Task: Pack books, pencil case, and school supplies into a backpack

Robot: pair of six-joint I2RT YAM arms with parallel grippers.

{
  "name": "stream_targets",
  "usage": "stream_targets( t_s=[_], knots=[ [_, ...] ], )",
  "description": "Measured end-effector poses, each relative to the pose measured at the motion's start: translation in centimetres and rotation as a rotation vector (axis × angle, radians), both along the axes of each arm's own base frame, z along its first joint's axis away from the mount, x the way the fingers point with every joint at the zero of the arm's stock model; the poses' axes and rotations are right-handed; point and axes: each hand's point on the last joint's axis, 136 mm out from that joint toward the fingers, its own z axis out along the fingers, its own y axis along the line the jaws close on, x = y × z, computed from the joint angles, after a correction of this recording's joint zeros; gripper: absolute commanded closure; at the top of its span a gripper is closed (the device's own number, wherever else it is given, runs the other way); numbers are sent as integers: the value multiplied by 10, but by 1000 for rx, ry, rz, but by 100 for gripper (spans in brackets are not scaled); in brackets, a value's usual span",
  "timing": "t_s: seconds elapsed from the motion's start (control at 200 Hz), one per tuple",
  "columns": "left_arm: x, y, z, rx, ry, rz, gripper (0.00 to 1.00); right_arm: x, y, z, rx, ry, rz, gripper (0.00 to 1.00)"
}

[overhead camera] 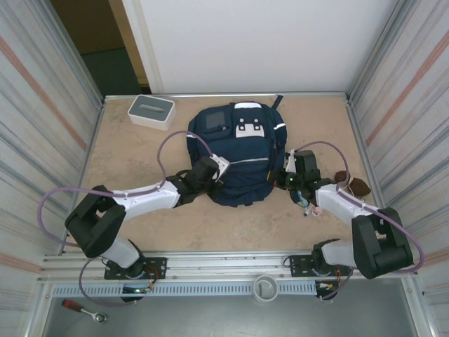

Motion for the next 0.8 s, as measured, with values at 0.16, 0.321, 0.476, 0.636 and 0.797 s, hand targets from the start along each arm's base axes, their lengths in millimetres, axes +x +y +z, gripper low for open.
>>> stream_targets(
  t_s=[0.16, 0.321, 0.476, 0.636, 0.797],
  knots=[
    [-4, 0, 8, -28, -5, -15, 100, 11, -1, 2, -44, 26, 20, 100],
    [-21, -20, 11, -55, 6, -78, 100, 21, -10, 2, -99, 56, 15, 94],
    [-26, -46, 11, -63, 16, -124, 100, 35, -19, 2, -155, 88, 10, 81],
    [-28, -73, 5, -63, 36, -173, 100, 39, -33, 10, -192, 50, -13, 59],
    [-30, -78, 2, -61, 46, -186, 100, 8, -25, 1, -107, 55, -8, 40]
  ],
)
